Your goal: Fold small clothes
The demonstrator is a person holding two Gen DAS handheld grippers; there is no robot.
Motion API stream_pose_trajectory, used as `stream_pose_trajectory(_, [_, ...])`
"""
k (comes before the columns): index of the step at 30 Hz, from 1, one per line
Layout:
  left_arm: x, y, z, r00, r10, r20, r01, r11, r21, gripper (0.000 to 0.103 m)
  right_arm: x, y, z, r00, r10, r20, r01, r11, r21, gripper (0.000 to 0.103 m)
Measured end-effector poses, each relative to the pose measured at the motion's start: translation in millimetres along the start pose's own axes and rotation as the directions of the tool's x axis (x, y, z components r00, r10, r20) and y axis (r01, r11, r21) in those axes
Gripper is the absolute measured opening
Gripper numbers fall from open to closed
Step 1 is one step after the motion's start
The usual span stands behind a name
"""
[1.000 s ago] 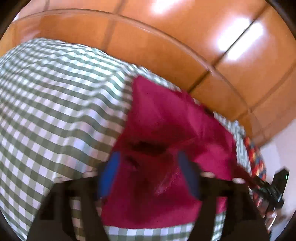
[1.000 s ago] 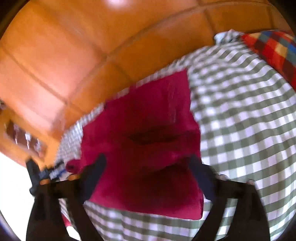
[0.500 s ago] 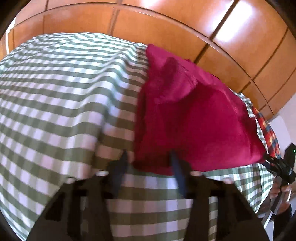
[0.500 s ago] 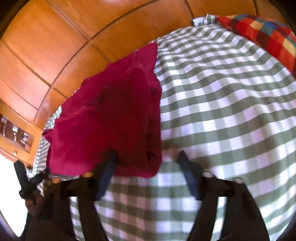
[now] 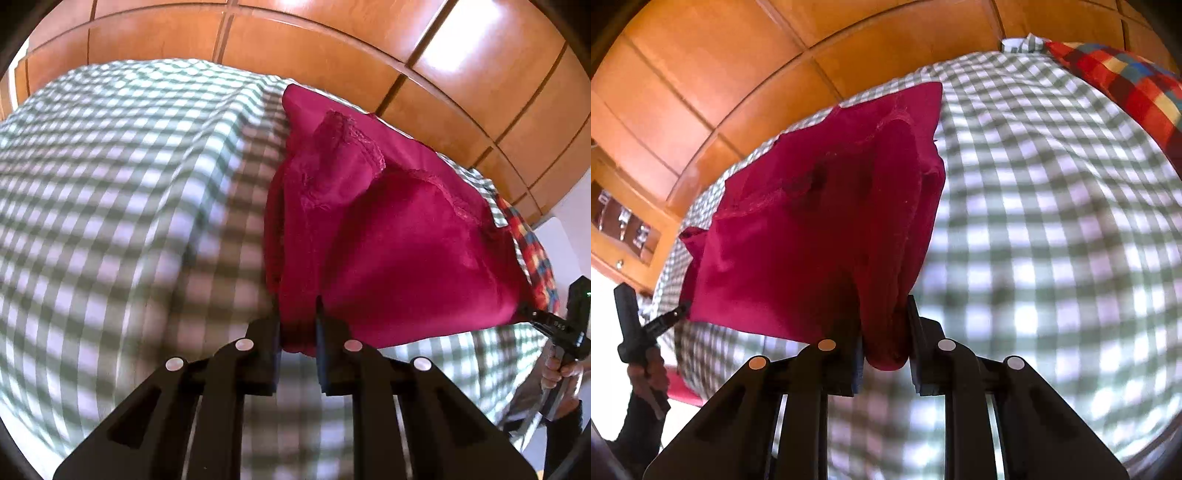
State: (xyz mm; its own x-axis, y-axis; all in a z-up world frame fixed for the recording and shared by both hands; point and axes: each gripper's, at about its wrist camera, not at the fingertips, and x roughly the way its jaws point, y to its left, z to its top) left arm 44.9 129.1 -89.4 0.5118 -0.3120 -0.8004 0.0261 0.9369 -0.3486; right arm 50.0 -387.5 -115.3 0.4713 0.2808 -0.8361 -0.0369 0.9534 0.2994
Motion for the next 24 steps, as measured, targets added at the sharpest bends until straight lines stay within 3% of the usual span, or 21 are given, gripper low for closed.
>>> stream_pose_trajectory(4, [-21, 1, -36, 0.999, -0.048, -0.024, 0.048, 0.999, -0.020, 0.014, -16, -4, -27, 1.000, -0.005, -0.025, 0.005, 1.000, -0.002, 0.019])
stream_pose_trajectory(8, [-38, -6, -58, 0.998, -0.059, -0.025, 0.060, 0.998, 0.017, 0.017, -23, 1, -27, 0.999, -0.017, -0.028, 0.016, 0.999, -0.032, 0.019])
stream_pose_trajectory(10, [-42, -7, -52, 0.999, -0.041, -0.001, 0.041, 0.998, 0.041, 0.020, -25, 2, -20, 1.000, -0.031, -0.006, 0.031, 0.999, -0.030, 0.030])
stream_pose_trajectory(11, [-44, -6, -49, 0.999, -0.043, 0.014, 0.042, 0.998, 0.040, 0.026, -27, 3, -13, 0.999, -0.032, 0.025, 0.032, 0.999, -0.030, 0.037])
stream_pose_trajectory(12, [-46, -4, -42, 0.998, -0.043, 0.036, 0.043, 0.999, 0.024, 0.035, -28, 4, -8, 0.998, -0.034, 0.049, 0.035, 0.999, -0.031, 0.041])
stream_pose_trajectory(13, [-47, -2, -36, 0.998, -0.037, 0.059, 0.037, 0.999, 0.005, 0.052, -30, 5, -2, 0.996, -0.041, 0.073, 0.044, 0.998, -0.033, 0.046])
stream_pose_trajectory(14, [-50, 0, -28, 0.995, -0.033, 0.097, 0.034, 0.999, -0.012, 0.054, -29, 7, 6, 0.994, -0.054, 0.095, 0.058, 0.998, -0.037, 0.047])
stream_pose_trajectory(18, [-41, -5, -5, 0.991, -0.004, 0.133, -0.001, 0.999, 0.039, 0.054, -15, 9, 32, 0.986, -0.110, 0.125, 0.116, 0.992, -0.048, 0.047])
stream_pose_trajectory(24, [-9, -24, 18, 0.994, -0.026, 0.110, 0.010, 0.990, 0.142, 0.060, 13, 12, 61, 0.979, -0.161, 0.122, 0.168, 0.984, -0.054, 0.047])
